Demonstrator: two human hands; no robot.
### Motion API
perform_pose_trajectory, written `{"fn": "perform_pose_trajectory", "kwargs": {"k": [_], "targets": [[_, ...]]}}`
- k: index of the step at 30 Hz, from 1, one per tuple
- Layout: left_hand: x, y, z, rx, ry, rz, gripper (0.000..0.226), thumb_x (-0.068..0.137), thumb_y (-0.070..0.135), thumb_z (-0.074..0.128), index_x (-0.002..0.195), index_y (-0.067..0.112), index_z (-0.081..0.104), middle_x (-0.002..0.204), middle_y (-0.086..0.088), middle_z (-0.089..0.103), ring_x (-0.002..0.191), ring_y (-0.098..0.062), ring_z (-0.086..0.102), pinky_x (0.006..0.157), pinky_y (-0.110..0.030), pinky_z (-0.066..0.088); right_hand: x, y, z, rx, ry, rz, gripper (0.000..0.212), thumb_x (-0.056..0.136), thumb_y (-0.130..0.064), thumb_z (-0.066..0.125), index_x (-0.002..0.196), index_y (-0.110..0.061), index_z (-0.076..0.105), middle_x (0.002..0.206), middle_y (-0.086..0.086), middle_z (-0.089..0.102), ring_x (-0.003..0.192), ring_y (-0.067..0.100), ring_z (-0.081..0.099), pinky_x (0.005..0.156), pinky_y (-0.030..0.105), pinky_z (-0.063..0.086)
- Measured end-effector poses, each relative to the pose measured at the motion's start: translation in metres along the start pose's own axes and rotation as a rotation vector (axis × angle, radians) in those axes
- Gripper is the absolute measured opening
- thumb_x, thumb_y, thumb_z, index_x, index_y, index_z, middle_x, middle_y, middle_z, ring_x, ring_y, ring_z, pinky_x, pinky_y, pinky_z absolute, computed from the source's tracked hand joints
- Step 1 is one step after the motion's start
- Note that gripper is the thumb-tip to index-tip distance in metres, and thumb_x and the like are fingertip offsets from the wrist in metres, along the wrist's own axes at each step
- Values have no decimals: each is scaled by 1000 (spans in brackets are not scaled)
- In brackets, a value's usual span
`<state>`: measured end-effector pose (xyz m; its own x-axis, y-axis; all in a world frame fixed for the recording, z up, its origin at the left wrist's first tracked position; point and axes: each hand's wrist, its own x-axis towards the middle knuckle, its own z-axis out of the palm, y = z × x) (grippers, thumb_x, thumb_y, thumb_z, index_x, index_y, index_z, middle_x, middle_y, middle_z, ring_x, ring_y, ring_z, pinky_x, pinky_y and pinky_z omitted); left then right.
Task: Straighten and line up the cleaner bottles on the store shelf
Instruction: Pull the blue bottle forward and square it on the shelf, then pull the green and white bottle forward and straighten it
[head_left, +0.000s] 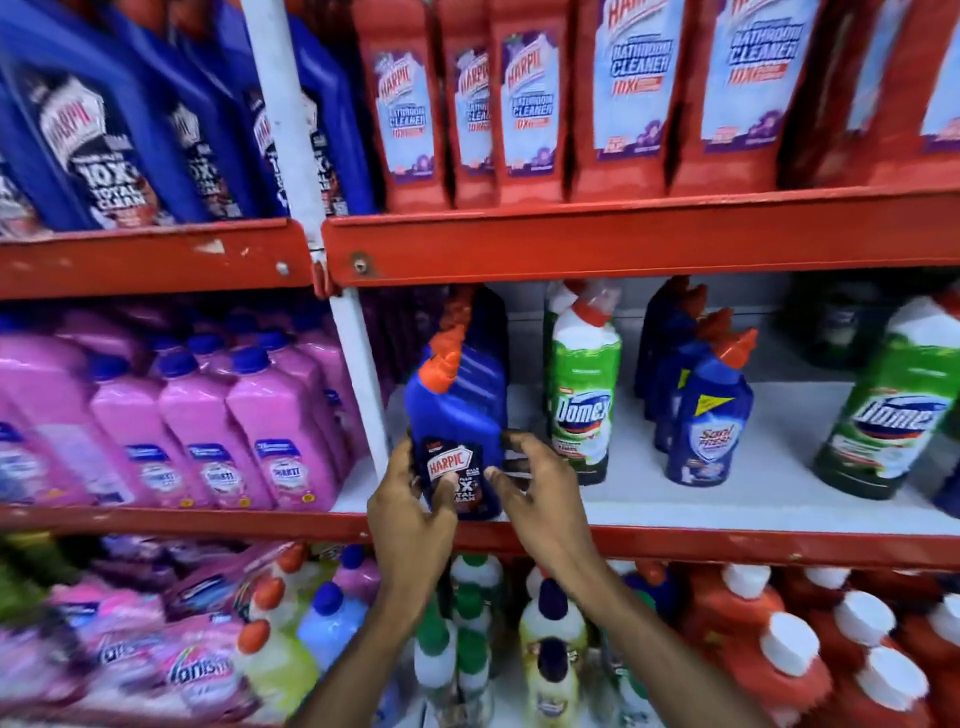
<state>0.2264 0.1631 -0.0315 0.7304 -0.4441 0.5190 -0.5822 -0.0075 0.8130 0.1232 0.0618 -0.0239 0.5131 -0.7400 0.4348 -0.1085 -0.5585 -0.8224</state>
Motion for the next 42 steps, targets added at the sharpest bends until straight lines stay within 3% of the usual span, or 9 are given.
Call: {"fn": "perform_pose_trajectory", "kwargs": {"k": [5,8,10,13,20,26,34,38,42], "targets": [[9,-19,-4,2,-1,-6,57,81,17,68,134,34,54,102,-2,78,91,-21,75,85,-35,60,-3,-1,11,10,-15,29,42,90,-21,61,131,-17,57,125,2,68,111,14,66,95,42,57],[-2,-13,-5,20,32,30,70,83,25,62,149,32,38,142,-5,62,128,-19,62,106,-49,54,-14,2,3,-69,-11,-34,52,94,-28,58,144,-20,45,144,-1,55,129,14,54,107,39,49],[-8,-12,-7,113,116,189,72,87,24,62,154,21,35,161,-7,40,148,-23,41,116,-54,43,-22,0,-4,-211,12,-110,59,97,-32,54,151,-23,33,158,-4,39,144,13,37,117,33,37],[-16,2,0,365,172,543,70,86,22,67,151,9,41,162,-18,36,153,-34,31,121,-61,32,-28,0,-28,-473,100,-243,66,97,-29,52,156,-22,22,166,2,23,152,19,22,122,32,25],[-47,53,84,567,-61,768,79,86,30,65,155,10,33,166,-21,26,157,-40,17,121,-71,19,-42,41,-131,-817,220,-187,75,90,-23,53,156,-12,21,166,21,14,154,36,13,122,54,23],[-73,84,160,451,-264,868,76,90,27,59,157,8,28,167,-18,26,157,-36,19,125,-61,23,-54,76,-211,-799,326,-95,69,93,-24,49,155,-9,22,166,19,16,154,33,15,125,46,20],[-80,125,255,102,-586,447,67,93,22,57,155,12,34,165,-6,35,154,-22,30,125,-24,19,-37,123,-271,-394,397,174,64,89,-15,56,147,-1,30,148,20,45,135,35,43,109,33,36],[-69,148,296,5,-629,230,68,92,15,68,153,8,37,158,-13,46,144,-29,47,121,-37,38,-18,133,-288,-322,375,220,47,89,-11,52,134,-3,41,123,19,62,107,37,63,81,35,49],[-64,160,315,-158,-649,51,60,88,6,73,142,10,48,138,-11,65,119,-19,63,108,-42,52,-9,134,-299,-278,384,202,42,92,-6,56,134,-6,48,121,19,69,105,36,67,80,30,50]]}}
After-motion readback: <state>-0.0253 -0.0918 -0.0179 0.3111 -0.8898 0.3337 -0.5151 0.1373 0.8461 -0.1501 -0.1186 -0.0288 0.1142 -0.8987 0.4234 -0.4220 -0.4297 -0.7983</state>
